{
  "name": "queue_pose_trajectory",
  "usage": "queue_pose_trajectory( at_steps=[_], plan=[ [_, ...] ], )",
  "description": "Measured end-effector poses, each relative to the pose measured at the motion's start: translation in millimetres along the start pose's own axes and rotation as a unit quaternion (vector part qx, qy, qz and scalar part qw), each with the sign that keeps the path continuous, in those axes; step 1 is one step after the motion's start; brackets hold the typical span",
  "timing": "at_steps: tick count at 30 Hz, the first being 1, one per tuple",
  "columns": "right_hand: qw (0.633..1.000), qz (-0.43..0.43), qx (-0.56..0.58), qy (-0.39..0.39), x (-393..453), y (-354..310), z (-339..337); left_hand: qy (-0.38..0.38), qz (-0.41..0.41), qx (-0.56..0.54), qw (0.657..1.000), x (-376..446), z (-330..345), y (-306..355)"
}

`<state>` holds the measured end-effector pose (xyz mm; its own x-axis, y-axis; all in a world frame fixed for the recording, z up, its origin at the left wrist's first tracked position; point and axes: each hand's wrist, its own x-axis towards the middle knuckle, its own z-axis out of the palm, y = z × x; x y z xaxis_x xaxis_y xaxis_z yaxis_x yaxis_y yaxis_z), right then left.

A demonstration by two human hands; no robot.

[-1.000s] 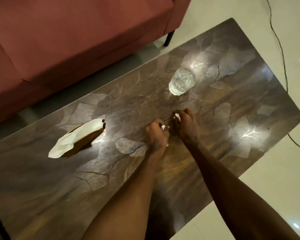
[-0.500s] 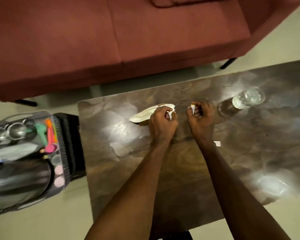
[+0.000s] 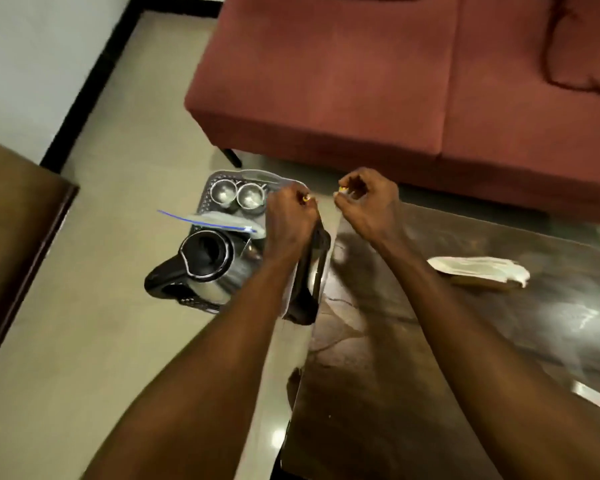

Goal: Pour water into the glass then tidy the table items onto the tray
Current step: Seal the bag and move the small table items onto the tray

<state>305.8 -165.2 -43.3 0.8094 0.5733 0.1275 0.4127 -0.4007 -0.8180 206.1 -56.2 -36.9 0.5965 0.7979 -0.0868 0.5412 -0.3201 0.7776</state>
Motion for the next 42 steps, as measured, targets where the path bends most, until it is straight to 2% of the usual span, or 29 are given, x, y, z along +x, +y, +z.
queue_pose_trajectory(
  at_steps=[3, 7, 11, 20, 24, 28, 33, 37, 42],
  plan=[
    [0.993, 0.008, -0.023, -0.117, 19, -11, 37, -0.046, -0.003, 0.136, 0.990, 42, -25, -29],
    [0.973, -0.011, -0.074, -0.218, 31, -6, 72, -0.168, 0.012, 0.277, 0.946, 82, -42, -48],
    [0.945, 0.019, -0.153, -0.288, 33, 8, 92, -0.231, -0.019, 0.310, 0.922, 98, -37, -64],
    [0.936, 0.018, -0.187, -0.297, 38, 30, 118, -0.291, -0.079, 0.310, 0.902, 125, -19, -80],
    [0.934, 0.002, -0.189, -0.302, 41, 30, 136, -0.283, -0.092, 0.324, 0.898, 129, -7, -95],
    [0.925, -0.008, -0.204, -0.320, 40, 31, 147, -0.290, -0.076, 0.352, 0.887, 133, 3, -107],
    [0.916, -0.028, -0.217, -0.335, 33, 37, 154, -0.268, -0.042, 0.346, 0.898, 135, 2, -110],
    [0.913, -0.037, -0.223, -0.339, 29, 39, 157, -0.317, -0.008, 0.377, 0.870, 137, -1, -107],
    [0.908, -0.042, -0.236, -0.344, 27, 38, 157, -0.310, 0.050, 0.405, 0.859, 132, 0, -107]
  ],
)
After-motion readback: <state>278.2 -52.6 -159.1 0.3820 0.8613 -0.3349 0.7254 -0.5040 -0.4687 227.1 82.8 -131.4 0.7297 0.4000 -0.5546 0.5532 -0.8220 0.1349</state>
